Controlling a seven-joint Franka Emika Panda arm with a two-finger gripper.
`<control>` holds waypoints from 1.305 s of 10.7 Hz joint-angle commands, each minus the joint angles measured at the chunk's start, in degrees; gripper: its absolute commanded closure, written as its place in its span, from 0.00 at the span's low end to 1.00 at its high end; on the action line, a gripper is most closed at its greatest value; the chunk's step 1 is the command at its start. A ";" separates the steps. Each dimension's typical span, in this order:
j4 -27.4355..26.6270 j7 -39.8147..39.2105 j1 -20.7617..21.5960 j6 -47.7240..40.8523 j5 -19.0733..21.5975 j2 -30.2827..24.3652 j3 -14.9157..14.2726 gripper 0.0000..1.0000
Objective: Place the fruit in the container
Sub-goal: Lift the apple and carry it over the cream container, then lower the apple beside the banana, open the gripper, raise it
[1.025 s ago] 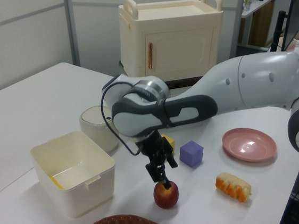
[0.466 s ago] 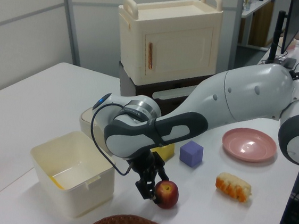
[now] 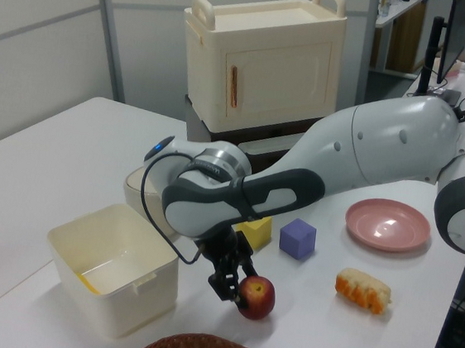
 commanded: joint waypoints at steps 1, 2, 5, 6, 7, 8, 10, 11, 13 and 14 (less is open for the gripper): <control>2.51 1.35 -0.60 -0.31 1.54 -5.76 -0.44 0.94; 4.26 3.62 -0.78 -0.14 3.28 -6.73 -0.87 0.95; 10.59 12.67 -1.75 3.45 6.63 -7.53 -0.53 0.94; 10.69 17.05 -1.75 8.17 7.77 -8.14 -0.27 0.94; 10.52 23.01 -1.22 15.44 8.05 -8.32 -0.18 0.92; 10.00 28.98 -0.96 22.12 8.05 -7.98 -0.09 0.76; 9.38 36.92 0.79 30.34 7.35 -7.01 -0.09 0.00; 9.38 37.39 0.98 30.45 7.78 -7.10 -0.09 0.00; 9.38 37.39 0.89 30.28 7.96 -7.27 -0.09 0.00; 9.38 36.78 0.72 29.93 7.44 -7.45 -0.18 0.00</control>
